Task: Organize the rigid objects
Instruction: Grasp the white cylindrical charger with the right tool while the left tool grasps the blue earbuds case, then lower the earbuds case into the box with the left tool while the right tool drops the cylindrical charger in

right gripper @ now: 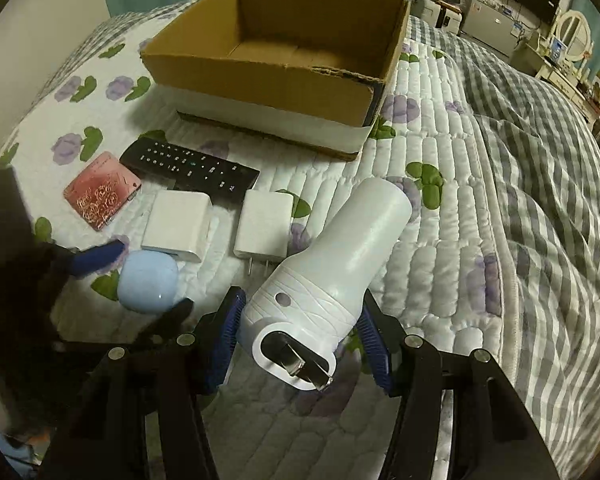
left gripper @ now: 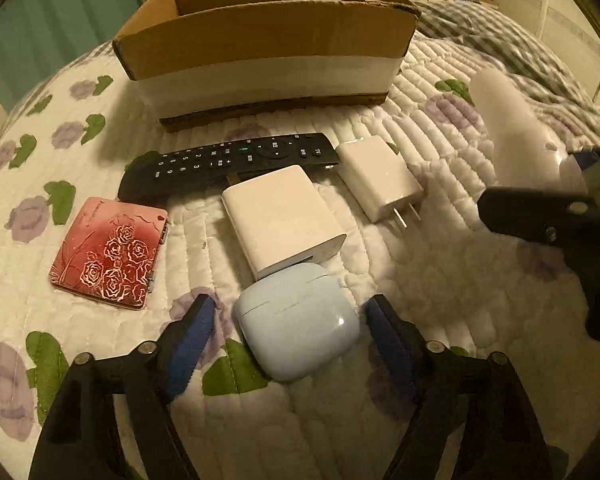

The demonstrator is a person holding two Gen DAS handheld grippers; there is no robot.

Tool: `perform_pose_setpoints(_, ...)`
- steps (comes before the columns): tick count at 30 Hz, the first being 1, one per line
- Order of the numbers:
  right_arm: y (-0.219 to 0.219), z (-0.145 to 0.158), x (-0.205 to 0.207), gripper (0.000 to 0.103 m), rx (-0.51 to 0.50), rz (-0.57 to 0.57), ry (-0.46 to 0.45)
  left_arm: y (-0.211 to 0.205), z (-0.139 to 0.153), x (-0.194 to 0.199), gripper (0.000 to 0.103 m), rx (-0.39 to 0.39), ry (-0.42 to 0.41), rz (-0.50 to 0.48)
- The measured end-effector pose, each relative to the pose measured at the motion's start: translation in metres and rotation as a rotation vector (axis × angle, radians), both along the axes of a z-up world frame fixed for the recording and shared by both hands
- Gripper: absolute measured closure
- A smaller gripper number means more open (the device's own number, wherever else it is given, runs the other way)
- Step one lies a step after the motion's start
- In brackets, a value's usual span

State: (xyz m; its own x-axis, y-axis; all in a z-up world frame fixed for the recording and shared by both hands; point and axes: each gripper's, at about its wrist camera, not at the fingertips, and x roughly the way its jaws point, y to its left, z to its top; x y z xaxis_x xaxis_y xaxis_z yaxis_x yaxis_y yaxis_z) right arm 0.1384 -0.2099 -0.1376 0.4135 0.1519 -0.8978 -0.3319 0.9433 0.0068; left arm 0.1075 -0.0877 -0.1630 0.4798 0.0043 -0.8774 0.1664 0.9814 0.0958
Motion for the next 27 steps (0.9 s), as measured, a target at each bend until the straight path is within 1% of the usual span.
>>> perform_pose_setpoints(3, 0.001, 0.002, -0.004, 0.047, -0.015, -0.002, -0.021, -0.002, 0.011, -0.006, 0.045, 0.019, -0.032, -0.002)
perform_pose_setpoints(4, 0.001, 0.004, -0.005, 0.047, -0.018, -0.003, -0.029, -0.003, 0.015, -0.009, 0.047, 0.016, -0.036, -0.013)
perform_pose_setpoints(6, 0.002, 0.01, -0.008, 0.047, -0.019, 0.001, -0.048, -0.002, 0.023, -0.013, 0.047, -0.019, -0.033, -0.031)
perform_pose_setpoints(11, 0.002, 0.034, -0.017, 0.047, -0.021, -0.003, -0.087, 0.0, 0.06, -0.028, 0.047, -0.068, -0.114, -0.049)
perform_pose_setpoints(13, 0.002, 0.043, -0.019, 0.047, -0.028, -0.003, -0.094, 0.003, 0.078, -0.027, 0.047, -0.077, -0.154, -0.038)
perform_pose_setpoints(15, 0.0, 0.058, -0.019, 0.047, -0.032, -0.005, -0.112, 0.009, 0.095, -0.023, 0.047, -0.075, -0.183, -0.029)
perform_pose_setpoints(18, 0.0, 0.082, -0.014, 0.047, -0.006, -0.001, -0.145, 0.023, 0.124, -0.01, 0.047, -0.084, -0.235, -0.006)
perform_pose_setpoints(21, 0.001, 0.114, 0.0, 0.047, 0.004, 0.004, -0.192, 0.034, 0.154, 0.014, 0.047, -0.057, -0.29, 0.026)
perform_pose_setpoints(22, 0.003, 0.123, 0.006, 0.047, 0.007, 0.008, -0.21, 0.038, 0.165, 0.024, 0.047, -0.059, -0.313, 0.034)
perform_pose_setpoints(23, 0.006, 0.133, 0.014, 0.047, 0.011, 0.016, -0.223, 0.042, 0.173, 0.034, 0.047, -0.078, -0.323, 0.036)
perform_pose_setpoints(25, 0.011, 0.146, 0.033, 0.047, 0.025, 0.033, -0.238, 0.05, 0.184, 0.05, 0.047, -0.102, -0.337, 0.046)
perform_pose_setpoints(27, 0.017, 0.153, 0.054, 0.047, 0.027, 0.047, -0.246, 0.051, 0.191, 0.069, 0.047, -0.073, -0.366, 0.051)
